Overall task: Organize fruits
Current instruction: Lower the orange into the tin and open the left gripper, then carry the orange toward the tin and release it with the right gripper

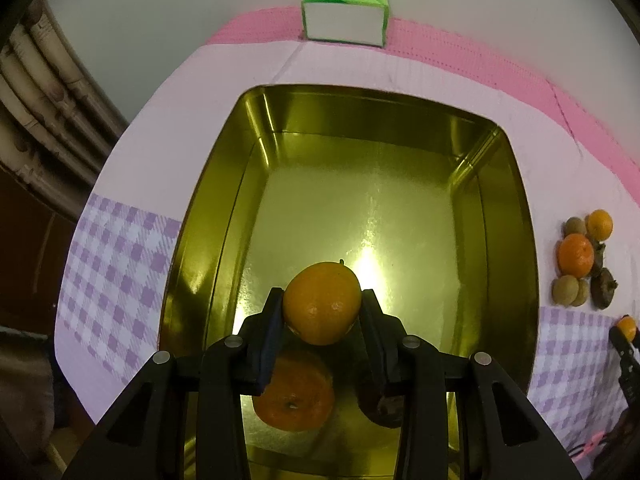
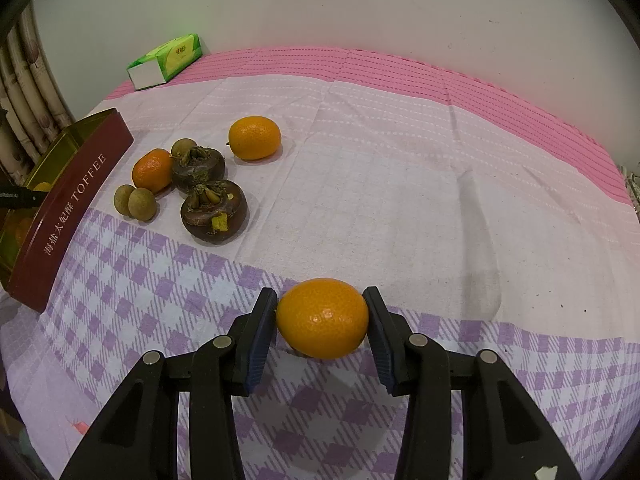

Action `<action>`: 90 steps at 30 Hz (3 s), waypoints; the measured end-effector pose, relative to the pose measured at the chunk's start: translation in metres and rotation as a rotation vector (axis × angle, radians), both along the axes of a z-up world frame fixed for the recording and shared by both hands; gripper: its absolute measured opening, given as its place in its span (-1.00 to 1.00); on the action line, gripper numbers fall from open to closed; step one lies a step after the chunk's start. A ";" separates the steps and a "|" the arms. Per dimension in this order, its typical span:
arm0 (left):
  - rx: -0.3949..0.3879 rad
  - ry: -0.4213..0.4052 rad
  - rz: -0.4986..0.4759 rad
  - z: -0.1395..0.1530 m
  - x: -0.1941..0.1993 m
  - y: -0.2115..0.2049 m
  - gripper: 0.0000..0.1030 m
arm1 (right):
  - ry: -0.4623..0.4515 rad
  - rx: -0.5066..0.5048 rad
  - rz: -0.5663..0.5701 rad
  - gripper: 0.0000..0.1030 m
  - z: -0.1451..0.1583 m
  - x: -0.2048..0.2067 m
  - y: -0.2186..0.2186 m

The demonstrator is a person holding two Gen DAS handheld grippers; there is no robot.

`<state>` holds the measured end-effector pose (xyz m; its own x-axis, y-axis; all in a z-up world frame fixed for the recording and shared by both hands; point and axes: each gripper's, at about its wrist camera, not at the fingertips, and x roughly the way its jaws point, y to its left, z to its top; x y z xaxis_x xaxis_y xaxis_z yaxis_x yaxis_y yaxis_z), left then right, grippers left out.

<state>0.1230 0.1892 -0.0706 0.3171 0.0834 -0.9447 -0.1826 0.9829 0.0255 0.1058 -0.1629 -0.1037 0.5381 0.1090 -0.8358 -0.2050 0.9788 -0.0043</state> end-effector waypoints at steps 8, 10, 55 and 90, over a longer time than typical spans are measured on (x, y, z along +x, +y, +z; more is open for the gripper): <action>0.014 0.012 -0.005 -0.001 0.001 0.000 -0.24 | 0.001 -0.001 0.000 -0.19 0.000 0.001 0.000; 0.018 0.013 -0.006 -0.003 0.003 -0.001 -0.24 | 0.000 -0.002 0.000 -0.19 0.000 0.000 0.000; 0.102 -0.279 0.005 0.090 -0.089 0.004 0.57 | 0.004 -0.011 -0.013 -0.23 0.002 0.000 0.002; 0.049 -0.299 0.293 0.086 -0.105 0.068 0.67 | -0.009 0.051 0.185 -0.27 0.025 -0.008 0.075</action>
